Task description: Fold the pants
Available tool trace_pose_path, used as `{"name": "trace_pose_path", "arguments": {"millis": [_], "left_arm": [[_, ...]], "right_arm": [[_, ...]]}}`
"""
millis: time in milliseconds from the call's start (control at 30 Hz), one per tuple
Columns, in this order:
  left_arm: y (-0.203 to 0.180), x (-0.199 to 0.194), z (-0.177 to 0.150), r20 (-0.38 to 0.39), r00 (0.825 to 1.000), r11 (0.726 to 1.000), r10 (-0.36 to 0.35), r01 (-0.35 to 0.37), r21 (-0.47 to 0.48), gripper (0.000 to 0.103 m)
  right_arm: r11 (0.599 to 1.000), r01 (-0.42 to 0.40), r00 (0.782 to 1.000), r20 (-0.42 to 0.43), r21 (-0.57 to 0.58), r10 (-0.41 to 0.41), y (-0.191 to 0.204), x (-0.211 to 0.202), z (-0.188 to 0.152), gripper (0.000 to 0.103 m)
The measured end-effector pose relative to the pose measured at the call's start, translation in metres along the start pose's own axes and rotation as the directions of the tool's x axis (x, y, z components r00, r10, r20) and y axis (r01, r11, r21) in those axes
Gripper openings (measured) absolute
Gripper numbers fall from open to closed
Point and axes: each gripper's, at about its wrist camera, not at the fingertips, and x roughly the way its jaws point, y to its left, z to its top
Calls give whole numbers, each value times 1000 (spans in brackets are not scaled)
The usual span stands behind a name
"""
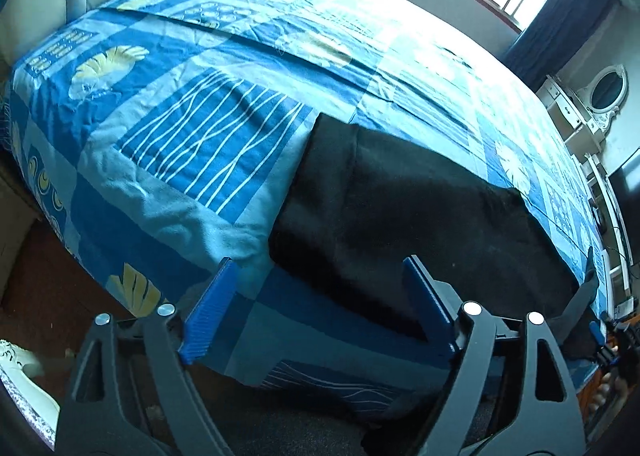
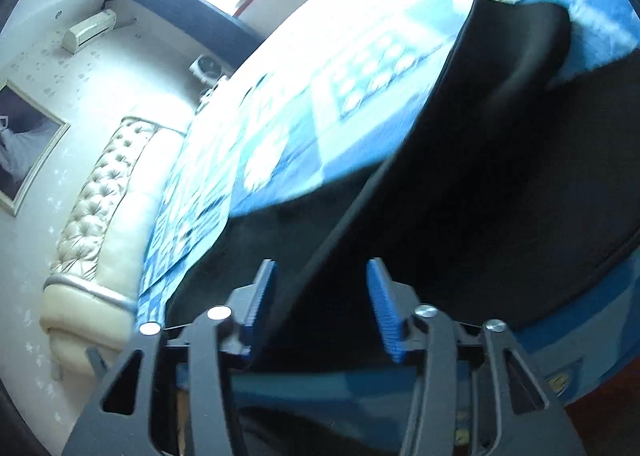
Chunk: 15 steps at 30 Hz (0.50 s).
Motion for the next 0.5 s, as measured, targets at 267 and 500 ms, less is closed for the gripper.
{"name": "trace_pose_path", "arguments": {"millis": [267, 500], "left_arm": [[-46, 35, 14, -30, 999, 999, -12, 14, 38, 90], [-60, 54, -2, -81, 997, 998, 9, -5, 57, 90]], "right_arm": [[909, 417, 902, 126, -2, -414, -41, 42, 162, 67], [771, 636, 771, 48, -33, -634, -84, 95, 206, 67]]}}
